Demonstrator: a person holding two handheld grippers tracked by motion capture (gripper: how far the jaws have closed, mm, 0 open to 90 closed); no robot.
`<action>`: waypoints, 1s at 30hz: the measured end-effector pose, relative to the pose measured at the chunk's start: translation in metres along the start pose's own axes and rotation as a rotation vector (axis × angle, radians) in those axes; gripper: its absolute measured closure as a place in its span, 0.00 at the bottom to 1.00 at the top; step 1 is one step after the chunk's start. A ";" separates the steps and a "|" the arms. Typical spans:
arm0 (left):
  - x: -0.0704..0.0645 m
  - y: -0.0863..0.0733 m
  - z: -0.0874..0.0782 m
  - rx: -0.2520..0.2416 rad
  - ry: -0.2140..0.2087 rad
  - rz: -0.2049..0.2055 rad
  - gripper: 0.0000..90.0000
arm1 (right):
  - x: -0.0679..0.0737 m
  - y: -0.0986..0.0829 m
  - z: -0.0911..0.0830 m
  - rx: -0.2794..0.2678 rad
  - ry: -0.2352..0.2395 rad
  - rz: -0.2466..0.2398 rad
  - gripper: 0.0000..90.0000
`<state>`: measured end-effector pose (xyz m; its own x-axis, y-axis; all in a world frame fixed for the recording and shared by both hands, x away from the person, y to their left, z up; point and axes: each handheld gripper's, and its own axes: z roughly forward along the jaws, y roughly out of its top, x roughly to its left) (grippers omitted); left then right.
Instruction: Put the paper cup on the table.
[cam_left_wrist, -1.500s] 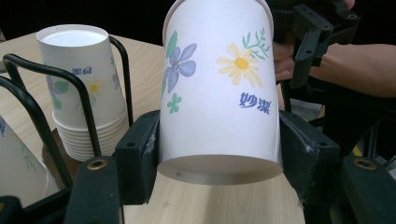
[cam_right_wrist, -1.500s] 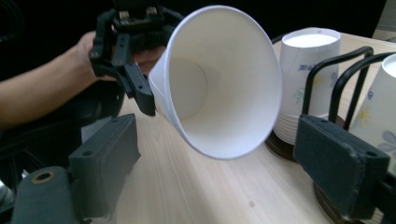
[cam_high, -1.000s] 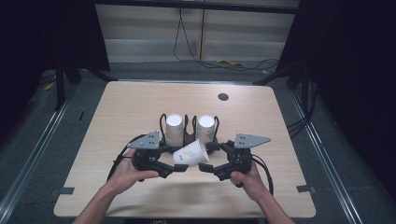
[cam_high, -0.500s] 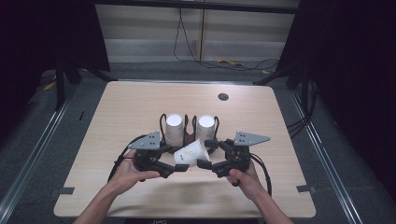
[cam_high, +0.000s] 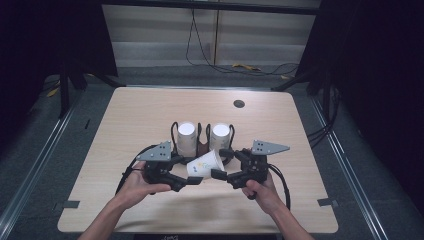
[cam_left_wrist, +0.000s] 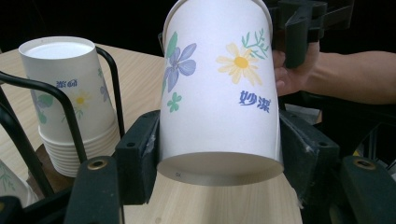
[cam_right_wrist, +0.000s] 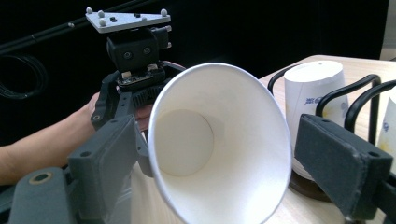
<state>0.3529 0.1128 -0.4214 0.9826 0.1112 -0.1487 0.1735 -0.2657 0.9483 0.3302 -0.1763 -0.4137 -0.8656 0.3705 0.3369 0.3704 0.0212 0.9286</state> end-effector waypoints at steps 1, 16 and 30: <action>0.000 0.000 0.000 0.000 -0.002 0.001 0.40 | 0.000 0.000 0.001 0.001 0.009 0.004 0.14; -0.004 0.004 0.002 -0.013 -0.017 0.008 0.40 | -0.001 -0.003 0.007 0.007 0.061 0.084 0.16; -0.001 -0.001 0.004 0.005 -0.038 -0.030 0.38 | -0.002 -0.002 0.006 0.025 0.067 0.065 0.28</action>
<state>0.3518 0.1091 -0.4234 0.9788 0.0826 -0.1872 0.2027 -0.2675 0.9420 0.3330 -0.1720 -0.4172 -0.8600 0.3085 0.4065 0.4338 0.0226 0.9007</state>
